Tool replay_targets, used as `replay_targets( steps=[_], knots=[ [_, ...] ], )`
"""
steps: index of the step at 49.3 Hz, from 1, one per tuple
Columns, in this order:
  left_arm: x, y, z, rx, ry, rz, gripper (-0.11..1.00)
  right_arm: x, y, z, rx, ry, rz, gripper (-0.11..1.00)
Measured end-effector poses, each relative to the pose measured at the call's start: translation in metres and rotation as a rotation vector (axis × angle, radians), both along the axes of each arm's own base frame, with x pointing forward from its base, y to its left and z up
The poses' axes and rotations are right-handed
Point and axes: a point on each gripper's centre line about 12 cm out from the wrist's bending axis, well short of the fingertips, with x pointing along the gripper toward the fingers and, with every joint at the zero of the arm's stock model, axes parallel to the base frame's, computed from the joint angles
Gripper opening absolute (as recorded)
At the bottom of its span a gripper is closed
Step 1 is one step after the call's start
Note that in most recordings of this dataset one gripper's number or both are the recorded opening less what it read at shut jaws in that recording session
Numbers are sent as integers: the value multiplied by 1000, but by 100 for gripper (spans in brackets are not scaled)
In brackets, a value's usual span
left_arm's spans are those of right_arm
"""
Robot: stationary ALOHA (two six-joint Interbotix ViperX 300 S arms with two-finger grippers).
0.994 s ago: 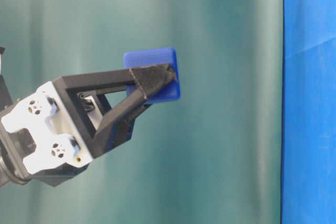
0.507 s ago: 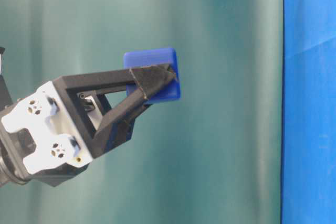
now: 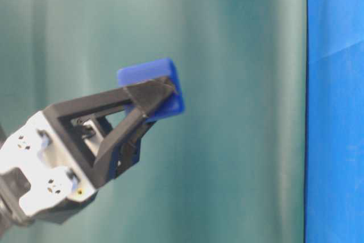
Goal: Handover the blue block to the right arm after grasping it with the left arm, then place it in the designated position.
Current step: 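Lift the blue cube with the left gripper and raise it upward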
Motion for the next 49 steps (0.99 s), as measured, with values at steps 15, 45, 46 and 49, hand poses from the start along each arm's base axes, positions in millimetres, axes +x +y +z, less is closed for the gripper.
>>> replay_targets(
  steps=[15, 45, 46, 49],
  knots=[
    [-26, 13, 2, -20, -278, 17, 46, 0, 0, 0, 0, 2, 0, 97],
    [-71, 19, -13, -16, -593, 5, 46, 0, 0, 3, -6, -6, 1, 97],
    [-71, 18, -13, -16, -593, 3, 46, 0, 0, 2, -6, -5, 1, 97],
    [-72, 18, -13, -18, -596, 4, 46, 0, 0, 3, -5, -6, 1, 97]
  ],
)
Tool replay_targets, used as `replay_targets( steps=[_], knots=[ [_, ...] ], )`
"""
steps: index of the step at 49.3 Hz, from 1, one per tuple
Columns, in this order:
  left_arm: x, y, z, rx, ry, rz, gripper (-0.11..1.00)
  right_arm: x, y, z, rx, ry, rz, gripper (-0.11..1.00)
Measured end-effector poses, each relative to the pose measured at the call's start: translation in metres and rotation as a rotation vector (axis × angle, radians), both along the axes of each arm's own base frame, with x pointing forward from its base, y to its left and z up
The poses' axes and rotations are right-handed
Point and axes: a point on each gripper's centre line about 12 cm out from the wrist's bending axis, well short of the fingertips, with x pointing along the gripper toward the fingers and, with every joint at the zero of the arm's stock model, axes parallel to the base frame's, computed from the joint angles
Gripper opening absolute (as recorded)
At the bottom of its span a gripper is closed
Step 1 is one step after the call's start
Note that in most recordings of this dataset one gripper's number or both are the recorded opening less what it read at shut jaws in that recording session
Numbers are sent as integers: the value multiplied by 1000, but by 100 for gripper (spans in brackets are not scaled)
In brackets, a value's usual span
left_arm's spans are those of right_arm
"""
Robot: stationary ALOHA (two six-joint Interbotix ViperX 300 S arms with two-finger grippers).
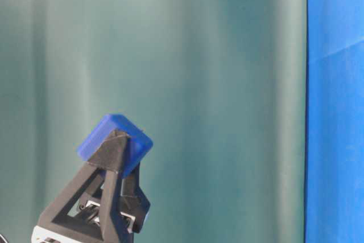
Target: Handover the blue block to the right arm after grasping it with the left arm, then place it in the designated position.
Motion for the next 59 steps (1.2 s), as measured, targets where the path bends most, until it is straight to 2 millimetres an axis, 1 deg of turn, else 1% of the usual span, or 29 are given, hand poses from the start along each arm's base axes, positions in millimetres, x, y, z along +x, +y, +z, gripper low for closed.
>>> replay_targets(
  steps=[15, 23, 35, 47, 59],
  knots=[
    [0, 1, -1, -1, 2, 2, 46, 2, 0, 2, -8, -1, 1, 97],
    [0, 1, 0, -2, -1, 2, 46, 3, 2, 5, -75, -7, 16, 96],
    [0, 0, -1, -3, 2, 1, 46, 3, 8, 6, -338, -12, 69, 95],
    [0, 0, -1, -3, 2, 1, 46, 3, 13, 8, -667, -27, 114, 95],
    [0, 1, 0, -4, -4, 3, 46, 3, 14, 6, -950, -29, 142, 95]
  ],
)
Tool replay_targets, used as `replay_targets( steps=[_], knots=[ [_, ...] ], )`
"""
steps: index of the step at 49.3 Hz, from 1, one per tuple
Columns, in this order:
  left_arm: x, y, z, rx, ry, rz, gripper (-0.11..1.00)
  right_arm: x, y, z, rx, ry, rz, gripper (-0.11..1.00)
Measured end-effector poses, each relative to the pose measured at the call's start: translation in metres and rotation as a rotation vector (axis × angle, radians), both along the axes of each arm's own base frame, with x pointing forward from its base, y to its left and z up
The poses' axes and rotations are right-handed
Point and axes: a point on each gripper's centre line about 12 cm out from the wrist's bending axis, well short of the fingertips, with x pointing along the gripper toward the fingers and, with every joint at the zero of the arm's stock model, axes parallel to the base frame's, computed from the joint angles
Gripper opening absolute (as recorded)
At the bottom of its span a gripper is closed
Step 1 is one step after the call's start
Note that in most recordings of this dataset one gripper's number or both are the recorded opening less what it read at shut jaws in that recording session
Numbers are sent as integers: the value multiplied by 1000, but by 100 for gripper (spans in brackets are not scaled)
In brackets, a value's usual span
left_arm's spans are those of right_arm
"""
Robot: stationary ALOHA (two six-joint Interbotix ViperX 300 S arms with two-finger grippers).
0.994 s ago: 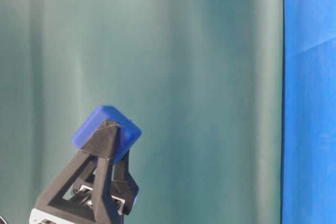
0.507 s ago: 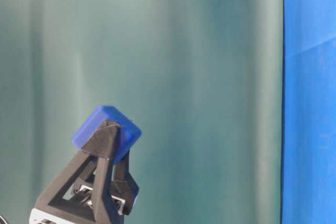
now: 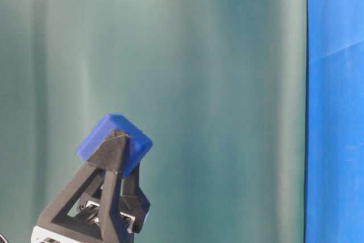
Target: Handover the blue block to the right arm after grasping it with the left arm, then place it in the designated position.
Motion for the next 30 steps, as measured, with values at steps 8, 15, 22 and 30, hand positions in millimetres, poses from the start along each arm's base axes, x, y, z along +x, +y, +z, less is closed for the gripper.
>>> replay_targets(
  steps=[8, 15, 22, 30],
  knots=[
    [0, 0, 0, 0, -2, 0, 46, 1, 0, -4, -191, 6, 14, 95],
    [0, 0, 0, 0, -2, 0, 46, 1, 1, -4, -273, 2, 26, 95],
    [0, 0, 0, 0, 0, 0, 46, 2, 1, -6, -335, 3, 36, 95],
    [0, 0, 0, 0, -2, 0, 46, 2, 1, -7, -344, 7, 38, 95]
  ],
)
